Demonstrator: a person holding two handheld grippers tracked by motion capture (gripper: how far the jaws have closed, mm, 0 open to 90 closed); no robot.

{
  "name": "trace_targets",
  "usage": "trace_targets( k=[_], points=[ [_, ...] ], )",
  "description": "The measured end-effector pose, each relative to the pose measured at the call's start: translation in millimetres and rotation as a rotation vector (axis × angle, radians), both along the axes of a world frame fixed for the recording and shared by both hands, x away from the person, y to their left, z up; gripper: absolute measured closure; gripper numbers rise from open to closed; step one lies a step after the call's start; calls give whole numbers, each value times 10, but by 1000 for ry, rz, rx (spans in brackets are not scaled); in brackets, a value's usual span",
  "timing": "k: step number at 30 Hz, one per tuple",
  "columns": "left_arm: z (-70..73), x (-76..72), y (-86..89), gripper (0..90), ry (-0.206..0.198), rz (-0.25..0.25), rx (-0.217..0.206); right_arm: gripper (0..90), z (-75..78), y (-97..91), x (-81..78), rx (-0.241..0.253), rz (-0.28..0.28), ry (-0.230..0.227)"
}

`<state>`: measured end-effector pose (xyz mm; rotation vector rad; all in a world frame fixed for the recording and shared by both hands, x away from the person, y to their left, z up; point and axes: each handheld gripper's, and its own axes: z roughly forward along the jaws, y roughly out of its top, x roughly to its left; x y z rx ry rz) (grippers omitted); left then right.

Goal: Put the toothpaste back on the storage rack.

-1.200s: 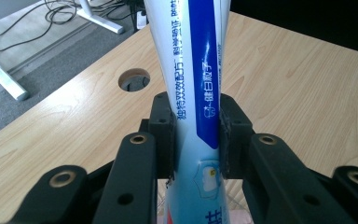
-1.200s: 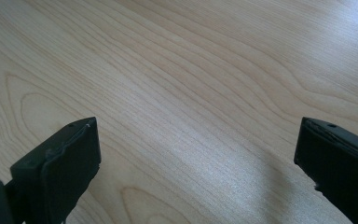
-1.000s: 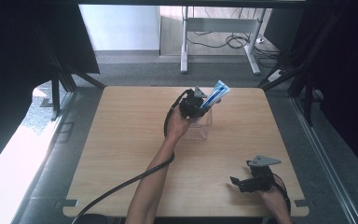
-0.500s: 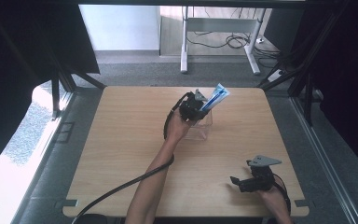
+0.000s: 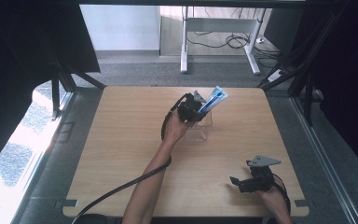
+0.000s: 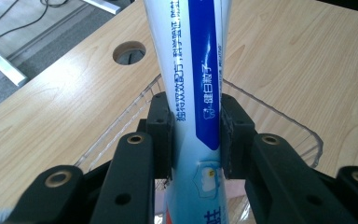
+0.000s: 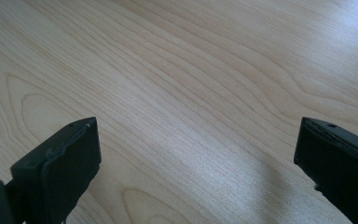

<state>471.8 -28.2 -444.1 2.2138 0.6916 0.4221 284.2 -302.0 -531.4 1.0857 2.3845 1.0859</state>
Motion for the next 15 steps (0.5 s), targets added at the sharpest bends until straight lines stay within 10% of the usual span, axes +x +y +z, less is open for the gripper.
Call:
trace_targets(
  k=[15],
  points=[
    [-23,-65,37,681,29,2,27,5,-10,10,1,-9,5,4]
  ],
)
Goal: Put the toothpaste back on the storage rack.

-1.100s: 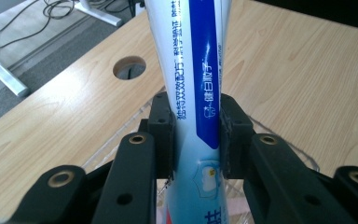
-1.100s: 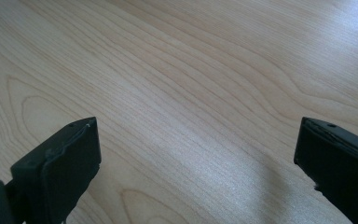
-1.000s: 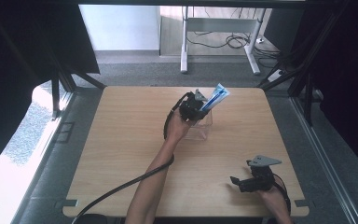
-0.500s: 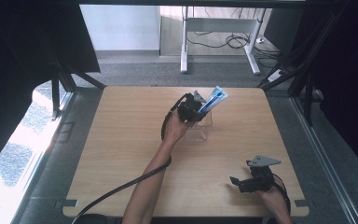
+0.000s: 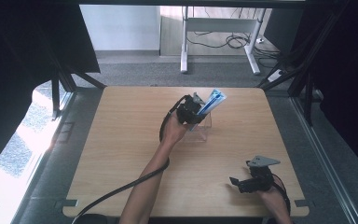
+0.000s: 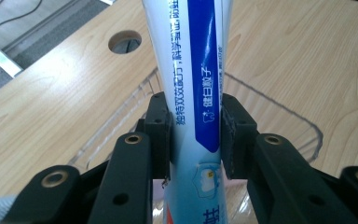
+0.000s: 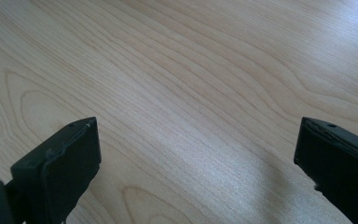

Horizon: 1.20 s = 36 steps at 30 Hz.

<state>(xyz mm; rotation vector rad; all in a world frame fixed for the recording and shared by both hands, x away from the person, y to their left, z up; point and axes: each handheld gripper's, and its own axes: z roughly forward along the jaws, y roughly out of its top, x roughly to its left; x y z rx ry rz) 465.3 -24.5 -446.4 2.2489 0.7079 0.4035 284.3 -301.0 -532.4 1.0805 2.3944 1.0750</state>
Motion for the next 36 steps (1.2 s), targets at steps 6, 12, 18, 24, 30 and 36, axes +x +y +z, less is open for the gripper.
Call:
trace_targets(
  k=[6,12,18,24,30,36],
  points=[
    [-28,-36,18,679,4,-16,12,5,-7,4,3,-1,0,5],
    [-34,-64,36,659,27,-33,19,5,-9,11,2,-3,1,7],
    [-50,-108,44,639,60,-63,43,5,-13,16,4,-5,5,8],
    [-63,-123,75,619,68,-63,16,5,-13,22,1,-6,5,8],
    [-40,-134,105,450,57,-44,-40,5,-12,23,1,-5,5,6],
    [-16,-160,153,307,90,-26,-91,5,0,21,-8,-2,1,2]
  ],
)
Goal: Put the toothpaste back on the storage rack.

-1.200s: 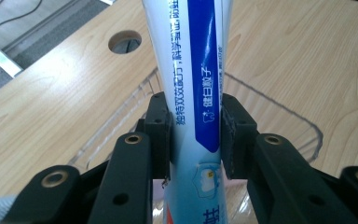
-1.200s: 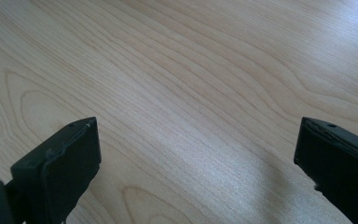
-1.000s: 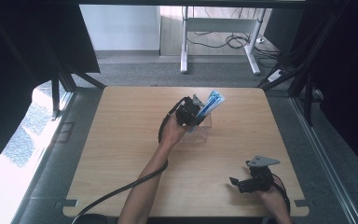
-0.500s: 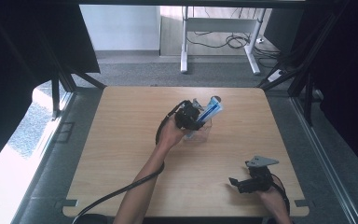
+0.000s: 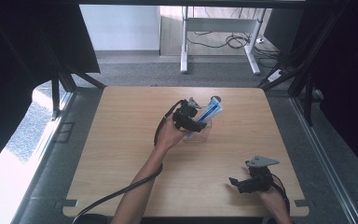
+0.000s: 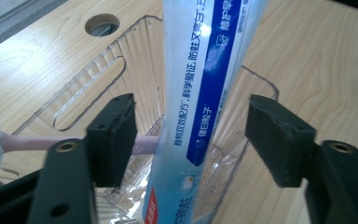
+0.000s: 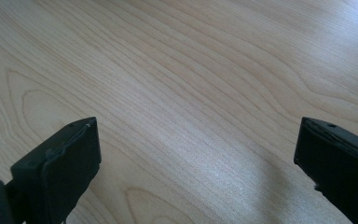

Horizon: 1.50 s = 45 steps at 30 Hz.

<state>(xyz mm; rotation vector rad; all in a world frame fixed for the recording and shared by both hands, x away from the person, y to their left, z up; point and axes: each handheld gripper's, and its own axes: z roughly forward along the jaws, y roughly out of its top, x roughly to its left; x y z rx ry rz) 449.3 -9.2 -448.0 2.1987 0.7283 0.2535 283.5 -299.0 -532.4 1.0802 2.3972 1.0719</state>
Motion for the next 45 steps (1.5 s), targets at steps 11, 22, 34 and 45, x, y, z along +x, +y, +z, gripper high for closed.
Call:
trace_targets(
  k=[11,22,34,45],
  points=[
    [126,-153,114,136,12,-1,-10,5,3,15,-2,-4,3,-5],
    [168,-338,290,129,-26,-4,5,5,3,24,-4,-8,5,-6],
    [90,-563,546,130,-45,16,11,5,4,35,-3,-4,9,-11],
    [-3,-785,822,130,-46,39,15,1,8,42,-6,14,13,-9]
  ],
)
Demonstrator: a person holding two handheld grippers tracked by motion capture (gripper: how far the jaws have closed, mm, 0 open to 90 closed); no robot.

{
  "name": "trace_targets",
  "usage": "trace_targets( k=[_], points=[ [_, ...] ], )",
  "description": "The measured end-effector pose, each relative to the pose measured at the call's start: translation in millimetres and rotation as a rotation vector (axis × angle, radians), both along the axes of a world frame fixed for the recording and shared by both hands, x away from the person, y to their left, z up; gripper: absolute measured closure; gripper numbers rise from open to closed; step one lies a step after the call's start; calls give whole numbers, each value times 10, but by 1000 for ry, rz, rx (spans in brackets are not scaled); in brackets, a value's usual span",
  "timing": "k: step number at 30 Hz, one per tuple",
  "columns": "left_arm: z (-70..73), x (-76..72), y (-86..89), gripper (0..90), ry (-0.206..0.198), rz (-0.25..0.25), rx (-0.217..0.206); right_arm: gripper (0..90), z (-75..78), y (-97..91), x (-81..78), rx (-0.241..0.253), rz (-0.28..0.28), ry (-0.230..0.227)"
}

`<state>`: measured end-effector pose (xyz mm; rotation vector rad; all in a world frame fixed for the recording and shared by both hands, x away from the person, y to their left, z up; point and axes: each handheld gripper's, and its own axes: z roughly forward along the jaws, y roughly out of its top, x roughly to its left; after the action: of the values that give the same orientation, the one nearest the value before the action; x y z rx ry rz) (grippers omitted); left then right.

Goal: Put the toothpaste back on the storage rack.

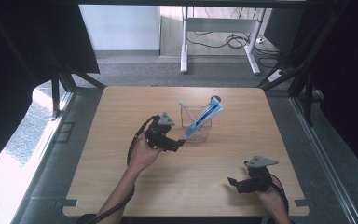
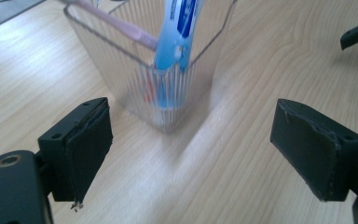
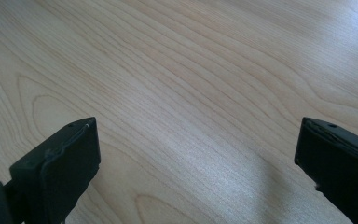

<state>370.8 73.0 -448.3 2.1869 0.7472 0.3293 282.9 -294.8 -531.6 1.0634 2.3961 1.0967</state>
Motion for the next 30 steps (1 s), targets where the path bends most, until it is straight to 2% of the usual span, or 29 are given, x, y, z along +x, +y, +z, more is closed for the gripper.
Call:
trace_targets(
  k=[10,17,22,30],
  points=[
    [-157,-262,188,130,-8,19,18,0,-4,10,-2,3,7,2],
    [-349,-422,352,130,14,39,-7,0,-6,21,-5,-1,9,2],
    [-498,-507,483,130,34,67,-1,0,-7,30,-10,-3,8,2],
    [-728,-590,604,131,65,114,79,0,-9,43,-14,-17,19,4]
  ],
)
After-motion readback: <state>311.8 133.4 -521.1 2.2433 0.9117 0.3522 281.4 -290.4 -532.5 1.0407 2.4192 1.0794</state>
